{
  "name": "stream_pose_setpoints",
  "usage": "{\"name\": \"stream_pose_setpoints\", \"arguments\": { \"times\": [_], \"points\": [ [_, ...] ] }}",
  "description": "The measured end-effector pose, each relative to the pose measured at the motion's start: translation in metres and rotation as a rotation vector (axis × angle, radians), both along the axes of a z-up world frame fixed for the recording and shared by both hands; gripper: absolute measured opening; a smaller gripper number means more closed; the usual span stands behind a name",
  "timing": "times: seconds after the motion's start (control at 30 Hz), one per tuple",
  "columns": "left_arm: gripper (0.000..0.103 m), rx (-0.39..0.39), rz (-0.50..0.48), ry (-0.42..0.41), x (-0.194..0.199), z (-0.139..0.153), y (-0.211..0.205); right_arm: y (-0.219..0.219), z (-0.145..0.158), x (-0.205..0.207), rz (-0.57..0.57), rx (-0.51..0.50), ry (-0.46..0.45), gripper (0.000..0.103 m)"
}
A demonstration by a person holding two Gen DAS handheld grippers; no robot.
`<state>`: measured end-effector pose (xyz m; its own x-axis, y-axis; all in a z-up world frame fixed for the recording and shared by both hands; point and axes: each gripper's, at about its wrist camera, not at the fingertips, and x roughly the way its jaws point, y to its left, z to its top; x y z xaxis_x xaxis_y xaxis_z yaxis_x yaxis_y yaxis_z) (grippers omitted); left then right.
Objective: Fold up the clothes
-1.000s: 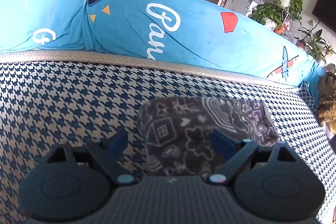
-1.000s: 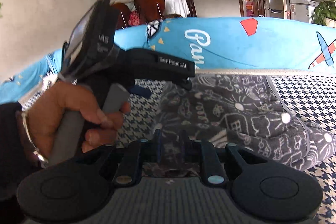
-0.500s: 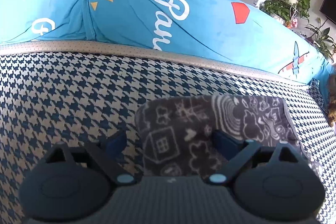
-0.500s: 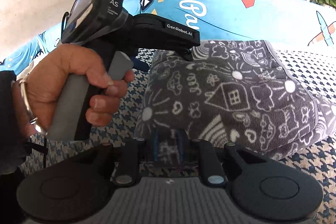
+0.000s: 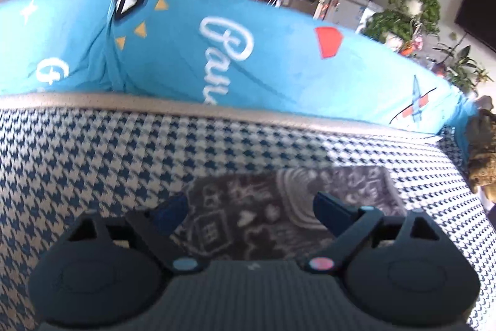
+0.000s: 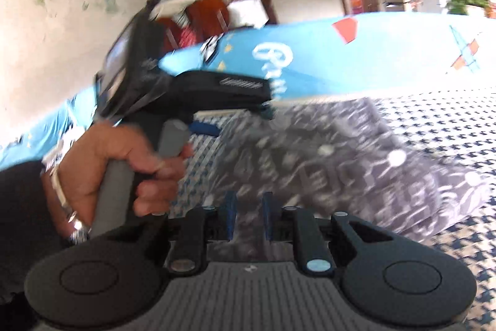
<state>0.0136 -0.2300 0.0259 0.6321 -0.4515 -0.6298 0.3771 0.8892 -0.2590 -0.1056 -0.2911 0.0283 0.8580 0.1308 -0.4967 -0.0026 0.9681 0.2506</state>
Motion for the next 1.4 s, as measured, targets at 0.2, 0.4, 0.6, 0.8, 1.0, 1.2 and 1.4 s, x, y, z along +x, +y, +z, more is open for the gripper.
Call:
{"name": "stream_pose_setpoints", "arguments": {
  "times": [0.2,0.4,0.6,0.8,1.0,1.2,1.4],
  "points": [
    [0.094,0.033,-0.041,-0.035,-0.008,0.001,-0.015,-0.026,0.001,-0.005,-0.138,0.027,0.008,0.016],
    [0.095,0.083,-0.057,-0.051,-0.008,-0.010,-0.026,-0.034,-0.011,-0.005,-0.184,0.018,0.080,0.016],
    [0.097,0.111,-0.052,-0.042,0.000,-0.022,-0.033,-0.040,-0.023,-0.010,-0.210,0.005,0.160,0.017],
    [0.100,0.113,-0.042,-0.018,0.011,-0.034,-0.037,-0.039,-0.031,-0.005,-0.210,-0.046,0.194,0.016],
    [0.102,0.123,-0.034,-0.015,0.012,-0.035,-0.039,-0.039,-0.032,-0.003,-0.219,-0.056,0.207,0.015],
    [0.102,0.137,-0.026,-0.021,0.009,-0.031,-0.040,-0.043,-0.031,-0.008,-0.220,-0.043,0.202,0.015],
    [0.102,0.149,-0.018,-0.027,0.004,-0.025,-0.041,-0.051,-0.027,-0.018,-0.225,0.006,0.167,0.017]
  ]
}}
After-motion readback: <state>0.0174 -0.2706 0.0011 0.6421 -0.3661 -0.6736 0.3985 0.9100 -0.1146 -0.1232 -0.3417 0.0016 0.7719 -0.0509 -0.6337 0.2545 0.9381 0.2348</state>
